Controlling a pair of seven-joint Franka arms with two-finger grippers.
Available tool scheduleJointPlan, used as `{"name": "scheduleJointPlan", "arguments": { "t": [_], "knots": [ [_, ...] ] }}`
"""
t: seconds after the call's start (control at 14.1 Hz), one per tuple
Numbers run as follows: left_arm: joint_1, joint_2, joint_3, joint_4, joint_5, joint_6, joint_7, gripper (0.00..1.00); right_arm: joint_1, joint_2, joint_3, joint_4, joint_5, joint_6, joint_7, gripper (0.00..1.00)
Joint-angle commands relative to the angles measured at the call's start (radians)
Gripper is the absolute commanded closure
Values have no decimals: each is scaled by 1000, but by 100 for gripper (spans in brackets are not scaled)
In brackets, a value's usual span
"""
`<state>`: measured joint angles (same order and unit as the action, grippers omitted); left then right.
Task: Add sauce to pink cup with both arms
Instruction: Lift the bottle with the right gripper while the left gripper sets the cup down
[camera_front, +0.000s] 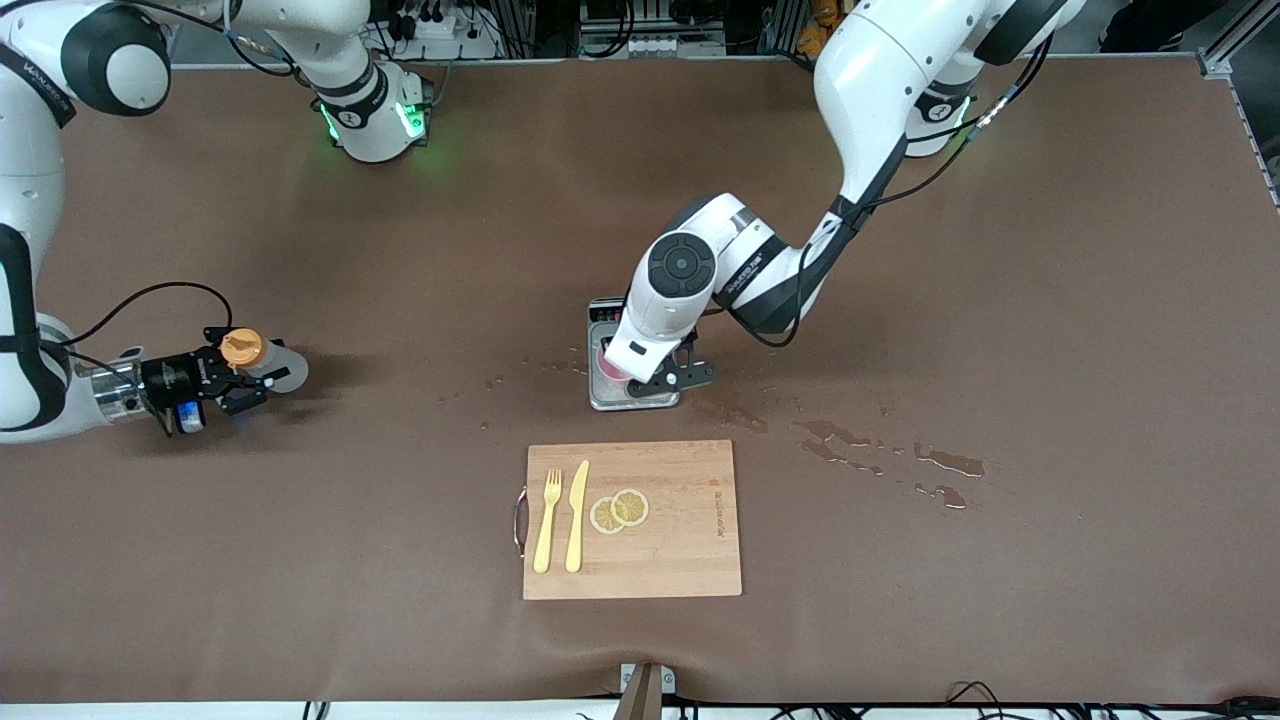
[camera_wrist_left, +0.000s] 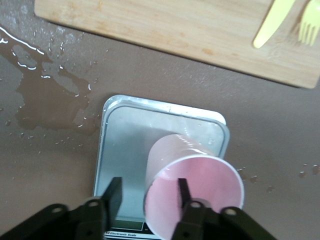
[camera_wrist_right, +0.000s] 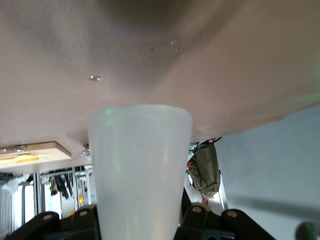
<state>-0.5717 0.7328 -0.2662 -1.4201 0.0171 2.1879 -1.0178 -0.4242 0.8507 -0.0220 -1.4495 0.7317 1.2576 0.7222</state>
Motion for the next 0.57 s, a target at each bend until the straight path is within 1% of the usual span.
{"name": "scheduleJointPlan", "arguments": {
  "t": [0.0,0.14,0.21,0.35,0.5],
  "knots": [
    [6,-59,4,1,26,-46,-13,0,57,-73,-3,12,-46,-20,114,52],
    [12,-110,4,1,21,-89,-1,0,90,-105,-3,20,-61,-18,182,52],
    [33,-130,4,1,17,-103,11,0,110,-122,-1,21,-69,-18,219,52],
    [91,-176,1,1,12,-143,62,0,165,-162,-4,24,-83,-14,302,52],
    [168,-223,-7,0,4,-244,152,0,226,-208,-4,24,-132,-6,371,52]
  ]
}}
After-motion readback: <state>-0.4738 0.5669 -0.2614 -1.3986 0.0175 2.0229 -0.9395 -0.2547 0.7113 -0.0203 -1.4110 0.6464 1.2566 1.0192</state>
